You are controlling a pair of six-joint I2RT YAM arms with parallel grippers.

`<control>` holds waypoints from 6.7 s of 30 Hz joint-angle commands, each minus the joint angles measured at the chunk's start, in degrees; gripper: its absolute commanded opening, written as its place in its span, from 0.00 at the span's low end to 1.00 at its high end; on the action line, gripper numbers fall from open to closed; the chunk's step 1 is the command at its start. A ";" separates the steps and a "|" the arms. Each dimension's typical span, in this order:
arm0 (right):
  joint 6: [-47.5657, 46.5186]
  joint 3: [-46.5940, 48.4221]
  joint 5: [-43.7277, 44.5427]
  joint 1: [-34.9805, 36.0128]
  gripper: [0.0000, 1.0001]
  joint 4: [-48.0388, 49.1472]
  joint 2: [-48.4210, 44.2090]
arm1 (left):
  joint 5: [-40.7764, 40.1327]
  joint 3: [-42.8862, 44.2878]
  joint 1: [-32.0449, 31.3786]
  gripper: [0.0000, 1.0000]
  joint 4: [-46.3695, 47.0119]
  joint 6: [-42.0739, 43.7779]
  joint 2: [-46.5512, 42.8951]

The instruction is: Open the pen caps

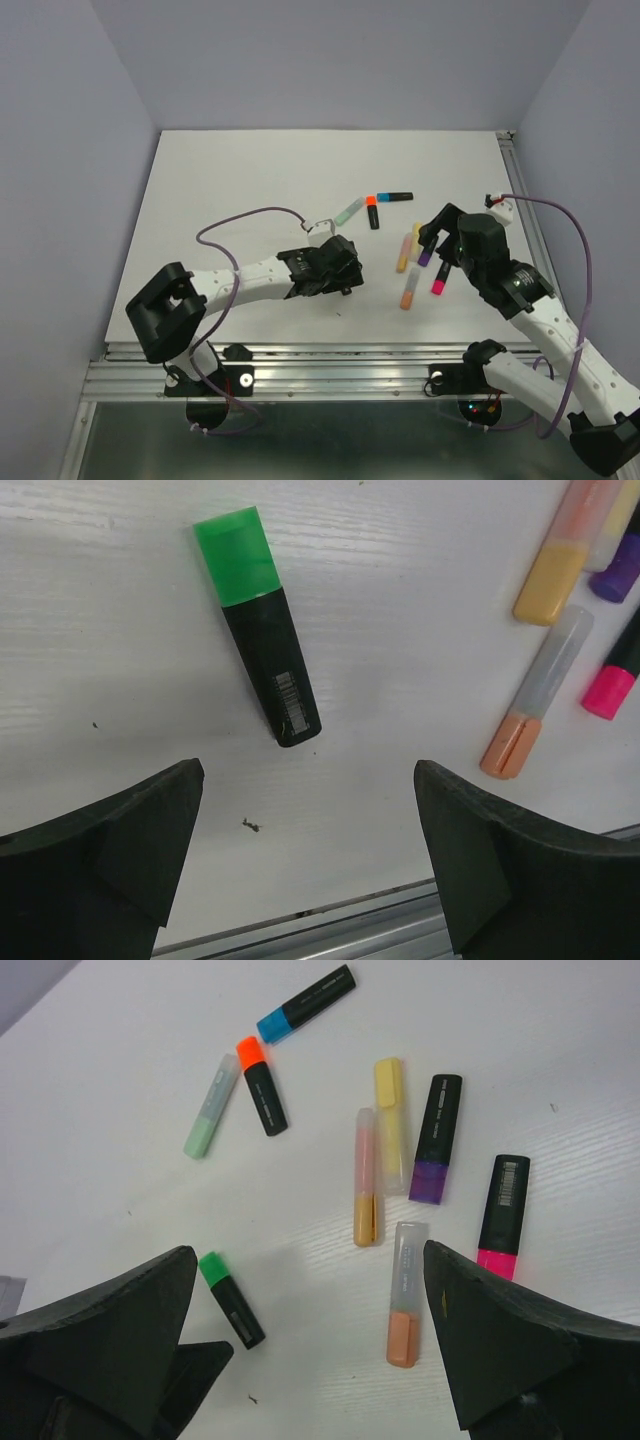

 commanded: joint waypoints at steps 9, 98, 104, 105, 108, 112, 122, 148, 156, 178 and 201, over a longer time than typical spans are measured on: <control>-2.04 -0.42 1.28 0.20 1.00 -0.08 1.70 | -10.08 17.04 -0.30 0.99 -17.22 -7.40 16.20; -9.33 -10.44 -54.61 1.52 0.53 32.35 14.71 | -17.03 -1.51 -16.47 0.00 20.40 18.36 -9.46; -8.89 -10.17 -53.74 1.70 0.37 32.26 14.98 | -16.68 -1.51 -16.47 0.00 20.40 20.20 -9.81; -8.89 -10.00 -53.39 1.70 0.36 32.26 14.89 | -16.06 -1.85 -16.55 0.00 20.40 20.46 -10.08; -8.98 -9.64 -51.45 1.61 0.27 31.65 14.36 | -15.44 -2.47 -16.47 0.00 20.40 20.55 -10.60; -9.24 -9.38 -48.64 1.70 0.15 31.21 14.36 | -13.95 -4.14 -16.47 0.00 20.40 20.29 -11.92; -6.26 -7.63 -38.21 1.70 0.01 35.52 14.80 | -7.19 -12.48 -16.73 0.00 23.12 15.29 -15.18; -9.33 21.37 -30.62 -13.24 0.01 27.87 26.31 | 1.34 -25.58 -28.67 0.00 18.46 -0.09 -19.74; -11.35 21.56 -33.17 -14.83 0.01 27.17 27.98 | -7.59 -22.96 -30.62 0.00 14.25 -1.95 -21.41; -12.23 28.41 -6.20 -32.58 0.01 5.63 53.81 | -13.78 -3.88 21.39 0.00 2.03 17.83 -10.09; -10.30 30.26 0.67 -33.46 0.37 1.32 64.63 | -12.46 5.61 38.55 0.06 -3.60 23.37 10.22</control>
